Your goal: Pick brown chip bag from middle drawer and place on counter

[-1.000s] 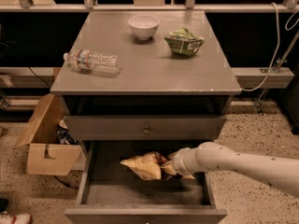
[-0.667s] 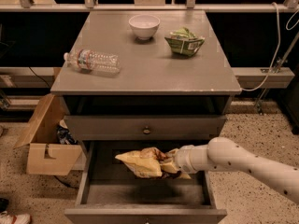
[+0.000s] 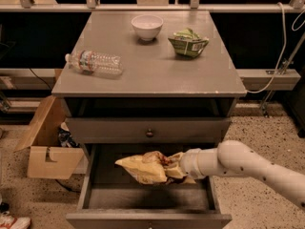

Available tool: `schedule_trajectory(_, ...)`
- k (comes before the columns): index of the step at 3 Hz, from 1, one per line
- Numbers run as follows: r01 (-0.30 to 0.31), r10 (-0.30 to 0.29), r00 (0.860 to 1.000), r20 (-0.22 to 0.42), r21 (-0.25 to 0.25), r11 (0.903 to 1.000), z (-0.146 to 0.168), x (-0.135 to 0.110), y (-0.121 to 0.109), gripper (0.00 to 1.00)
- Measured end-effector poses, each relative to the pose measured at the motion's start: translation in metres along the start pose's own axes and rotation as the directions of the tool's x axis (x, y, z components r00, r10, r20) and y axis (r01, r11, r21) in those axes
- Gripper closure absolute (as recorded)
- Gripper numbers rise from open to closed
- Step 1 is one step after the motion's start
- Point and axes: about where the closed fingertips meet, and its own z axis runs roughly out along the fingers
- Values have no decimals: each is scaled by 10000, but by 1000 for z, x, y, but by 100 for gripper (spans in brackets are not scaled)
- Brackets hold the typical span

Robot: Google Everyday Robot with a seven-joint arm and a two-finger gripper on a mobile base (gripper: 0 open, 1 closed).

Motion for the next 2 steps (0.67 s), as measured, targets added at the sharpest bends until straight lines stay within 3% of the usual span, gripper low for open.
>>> schedule_trajectory(1,163,-173,9982,567,180,9997,-48,-27,7,100)
schedule_trajectory(2,958,-1046,9880,1137,801,9922,-121,-76,27,100)
